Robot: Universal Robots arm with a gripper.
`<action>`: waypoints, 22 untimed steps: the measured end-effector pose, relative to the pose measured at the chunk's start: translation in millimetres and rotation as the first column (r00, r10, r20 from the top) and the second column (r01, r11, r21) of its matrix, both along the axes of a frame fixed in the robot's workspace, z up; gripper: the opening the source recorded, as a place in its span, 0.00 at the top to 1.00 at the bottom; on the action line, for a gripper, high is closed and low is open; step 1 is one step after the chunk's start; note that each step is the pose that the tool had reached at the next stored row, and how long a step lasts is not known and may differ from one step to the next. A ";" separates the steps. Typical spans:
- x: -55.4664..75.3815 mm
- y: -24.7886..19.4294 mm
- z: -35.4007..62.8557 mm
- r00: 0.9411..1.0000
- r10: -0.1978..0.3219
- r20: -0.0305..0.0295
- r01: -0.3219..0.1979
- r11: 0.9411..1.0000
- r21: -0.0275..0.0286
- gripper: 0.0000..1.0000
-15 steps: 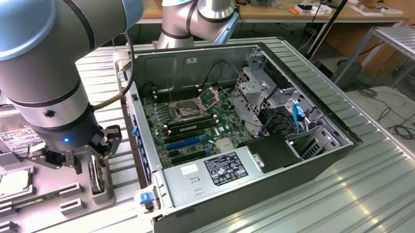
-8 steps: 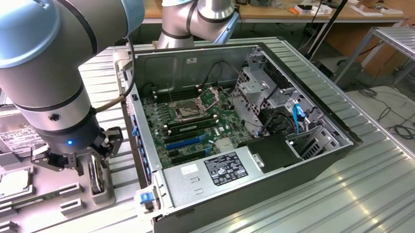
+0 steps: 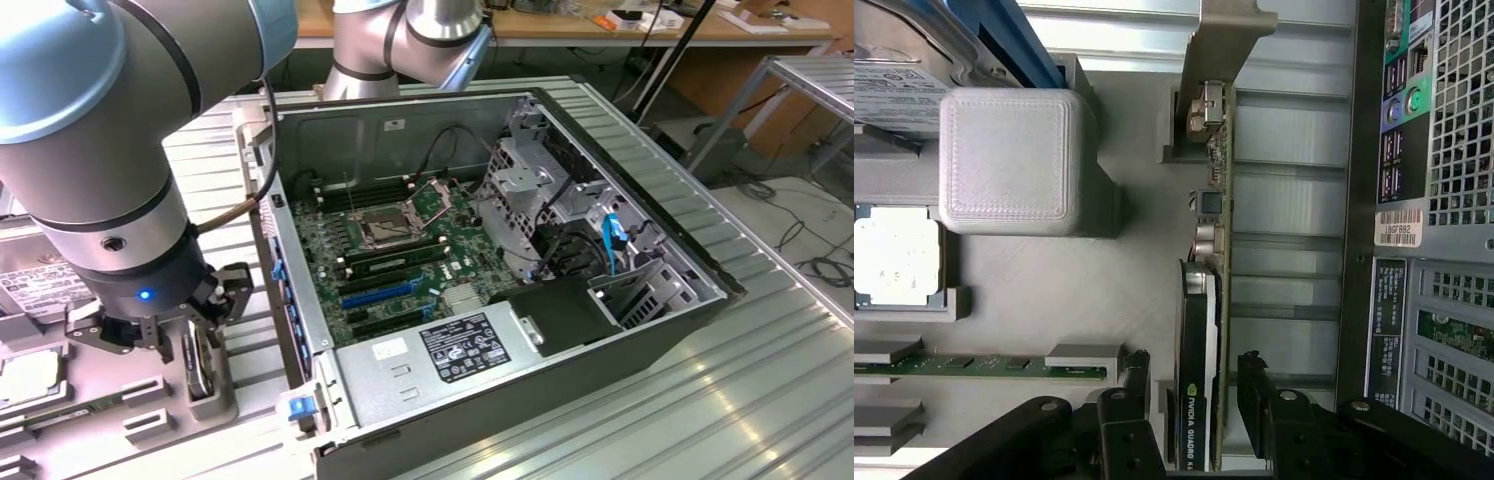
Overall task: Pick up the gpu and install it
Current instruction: 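Pick up the gpu and move the gpu toward the slot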
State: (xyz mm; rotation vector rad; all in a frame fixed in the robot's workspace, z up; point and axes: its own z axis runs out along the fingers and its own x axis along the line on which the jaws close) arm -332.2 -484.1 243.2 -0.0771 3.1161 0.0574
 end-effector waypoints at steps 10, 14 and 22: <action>2.2 0.0 -0.1 1.000 0.000 0.000 0.000 1.000 0.000 0.67; 2.2 0.0 0.0 1.000 0.000 0.000 0.000 1.000 0.000 0.67; 2.2 0.0 -0.1 1.000 0.000 0.000 0.000 1.000 0.000 0.73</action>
